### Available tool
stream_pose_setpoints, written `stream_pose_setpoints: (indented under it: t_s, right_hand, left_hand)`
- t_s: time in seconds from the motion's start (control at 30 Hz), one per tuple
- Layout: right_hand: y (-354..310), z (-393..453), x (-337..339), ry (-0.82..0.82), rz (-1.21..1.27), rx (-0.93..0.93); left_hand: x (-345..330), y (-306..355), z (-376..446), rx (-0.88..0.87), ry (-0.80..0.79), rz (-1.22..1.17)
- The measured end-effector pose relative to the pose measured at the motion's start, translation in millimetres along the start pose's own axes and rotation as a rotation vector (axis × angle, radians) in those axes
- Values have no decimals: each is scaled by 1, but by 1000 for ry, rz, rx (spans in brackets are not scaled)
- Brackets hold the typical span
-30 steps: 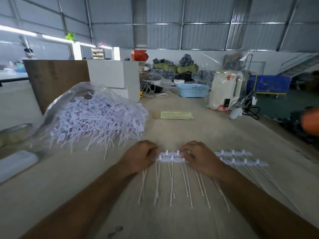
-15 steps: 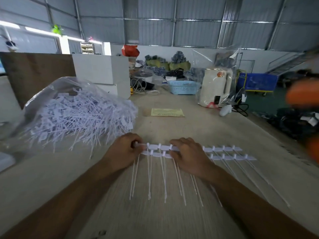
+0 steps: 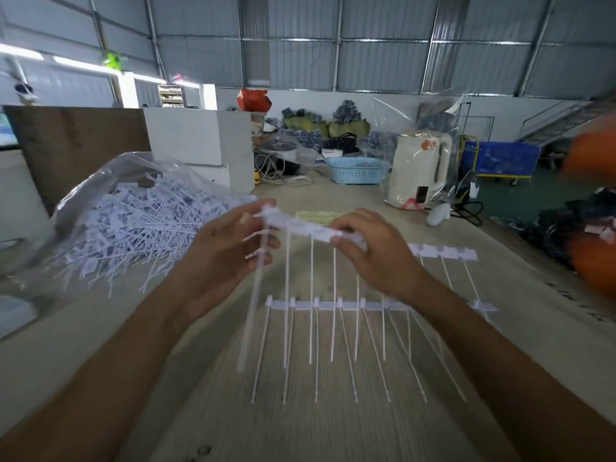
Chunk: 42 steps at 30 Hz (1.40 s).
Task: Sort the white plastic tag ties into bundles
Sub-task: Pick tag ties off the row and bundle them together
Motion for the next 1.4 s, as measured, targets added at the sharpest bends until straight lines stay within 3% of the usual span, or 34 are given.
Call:
stream_pose_setpoints:
  t_s: [0.03, 0.1, 0.2, 0.33, 0.43, 0.53, 0.6, 0.7, 0.8, 0.87, 0.93, 1.0, 1.03, 1.1, 1.17, 1.33, 1.4]
  right_hand:
    - [-4, 5, 15, 22, 35, 14]
    - [-10, 11, 46, 73, 166, 9]
    - [-21, 16, 79, 150, 551, 17]
    - [-30, 20, 90, 171, 1093, 16]
    - [-22, 18, 86, 107, 1523, 36]
    - [8, 3, 74, 52, 1645, 44]
    - [47, -12, 48, 1, 1585, -110]
    - [135, -49, 23, 75, 1314, -515]
    - [192, -82, 27, 102, 1245, -681]
    - [194, -79, 41, 55, 1139, -644]
    - [168, -59, 59, -4, 724, -513]
    - [103, -33, 61, -85, 299, -260]
    - [65, -26, 45, -191, 211, -123]
    - [0, -28, -7, -442, 120, 90]
    - [-35, -34, -40, -526, 55, 225]
    - [-9, -35, -52, -524, 248, 135]
    - [-1, -43, -59, -557, 298, 110]
  left_hand:
    - [-12, 6, 1, 12, -61, -62]
    - [-17, 19, 9, -48, -22, 20]
    - [-27, 33, 23, -165, 84, 555]
    - [-65, 31, 38, -199, -45, 1028]
    - [-80, 42, 38, -282, -64, 1151]
    - [-79, 48, 29, -213, -101, 1048]
    - [-69, 46, 21, -166, -103, 1102]
    - [-48, 28, 6, -33, -145, 1265]
    - [-25, 2, -10, 183, -180, 1098]
    - [-21, -14, -15, 287, -216, 990]
    - [-26, -32, -16, 354, -282, 955]
    - [-37, -49, -13, 361, -331, 972]
    - [-42, -55, -9, 341, -340, 974]
    - [-48, -59, -3, 289, -322, 949]
    - [-42, -58, -1, 255, -288, 953]
    - [11, -42, -14, 194, -48, 962]
    - [22, -42, -18, 236, -34, 1009]
Point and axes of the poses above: each hand's wrist, its own z-axis towards the middle knuckle, its own x-axis out of the back of the hand, y = z × x, the point moved 10 cm from there along z, towards the middle knuckle, and after that the axes turned 15 degrees about -z, right-handed, at the moved point
